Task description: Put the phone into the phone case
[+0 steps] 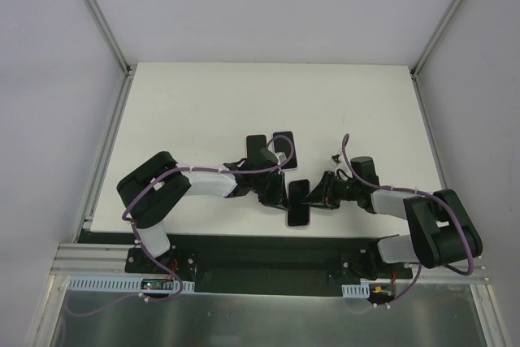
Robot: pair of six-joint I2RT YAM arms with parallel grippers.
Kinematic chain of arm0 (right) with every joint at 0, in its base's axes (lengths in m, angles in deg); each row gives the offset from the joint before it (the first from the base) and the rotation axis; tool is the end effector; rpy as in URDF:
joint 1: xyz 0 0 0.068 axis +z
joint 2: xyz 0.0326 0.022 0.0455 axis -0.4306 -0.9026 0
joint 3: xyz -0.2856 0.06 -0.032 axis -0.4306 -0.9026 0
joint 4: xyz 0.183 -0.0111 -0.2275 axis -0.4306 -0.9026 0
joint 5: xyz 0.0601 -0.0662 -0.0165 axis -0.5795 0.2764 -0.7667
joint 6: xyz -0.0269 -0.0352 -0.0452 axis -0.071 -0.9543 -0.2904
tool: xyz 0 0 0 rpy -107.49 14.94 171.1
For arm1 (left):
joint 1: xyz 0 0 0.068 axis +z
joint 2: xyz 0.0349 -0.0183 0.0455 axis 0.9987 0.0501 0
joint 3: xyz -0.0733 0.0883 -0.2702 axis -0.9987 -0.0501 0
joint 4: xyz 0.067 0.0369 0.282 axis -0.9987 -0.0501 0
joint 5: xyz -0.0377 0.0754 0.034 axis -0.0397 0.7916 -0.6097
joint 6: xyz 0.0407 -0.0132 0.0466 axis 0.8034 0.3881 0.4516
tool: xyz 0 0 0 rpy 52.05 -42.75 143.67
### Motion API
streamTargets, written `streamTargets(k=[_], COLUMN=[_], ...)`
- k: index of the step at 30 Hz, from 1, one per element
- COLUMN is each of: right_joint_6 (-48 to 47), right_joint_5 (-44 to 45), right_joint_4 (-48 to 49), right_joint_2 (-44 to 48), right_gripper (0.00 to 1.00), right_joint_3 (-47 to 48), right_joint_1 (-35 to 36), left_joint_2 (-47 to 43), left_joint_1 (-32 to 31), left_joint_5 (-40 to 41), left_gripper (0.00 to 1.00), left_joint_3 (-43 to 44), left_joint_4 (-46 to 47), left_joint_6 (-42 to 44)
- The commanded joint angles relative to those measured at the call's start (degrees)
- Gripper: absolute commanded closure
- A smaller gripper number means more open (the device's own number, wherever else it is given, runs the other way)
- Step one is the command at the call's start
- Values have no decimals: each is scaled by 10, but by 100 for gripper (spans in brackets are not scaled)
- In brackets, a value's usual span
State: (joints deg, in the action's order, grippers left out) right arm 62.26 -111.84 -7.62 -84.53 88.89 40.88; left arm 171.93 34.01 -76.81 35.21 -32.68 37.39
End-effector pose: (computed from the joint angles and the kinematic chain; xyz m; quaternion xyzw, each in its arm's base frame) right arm 0.2074 0.0949 0.1062 -0.0958 0.8465 0.4795 0.2103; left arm 0.2136 -0.3143 0.1320 0.1008 0.8945 -0.4200 0.1158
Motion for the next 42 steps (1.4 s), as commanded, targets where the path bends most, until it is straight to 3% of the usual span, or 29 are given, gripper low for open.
streamTargets(k=[1,2,5,21,24,25,29,31,35,39,42], right_joint_6=[16,16,12,30,24,24,22,21,-19,-28,-48], right_joint_5=[-80,-82,-102,-98,-80,-75,-62,-55,-25,-29,-9], right_joint_4=[32,31,32,28,8,5,-2,-5,-69,-88,-133], right_joint_2=[-11,-9,3,50,62,64,66,66,64,67,77], right_gripper=[92,74,56,48,55,67,93,98,99,84,60], right_joint_3=[15,14,12,-22,-23,-23,-20,-19,-2,11,20], right_joint_1=[9,10,10,10,10,10,9,10,10,10,10], left_joint_2=[2,2,5,7,8,9,6,4,2,0,-1], left_joint_1=[-9,-9,-9,-9,-10,-10,-9,-10,-9,-9,-9], left_joint_5=[-5,-4,-5,3,4,4,5,6,6,6,6], left_gripper=[84,84,85,85,85,85,85,84,84,84,84], left_joint_3=[-4,-3,-1,-3,-2,-2,-4,-6,-7,-6,-6], left_joint_4=[16,15,14,9,9,9,9,9,9,9,8], left_joint_6=[6,6,6,3,2,2,1,1,0,1,0])
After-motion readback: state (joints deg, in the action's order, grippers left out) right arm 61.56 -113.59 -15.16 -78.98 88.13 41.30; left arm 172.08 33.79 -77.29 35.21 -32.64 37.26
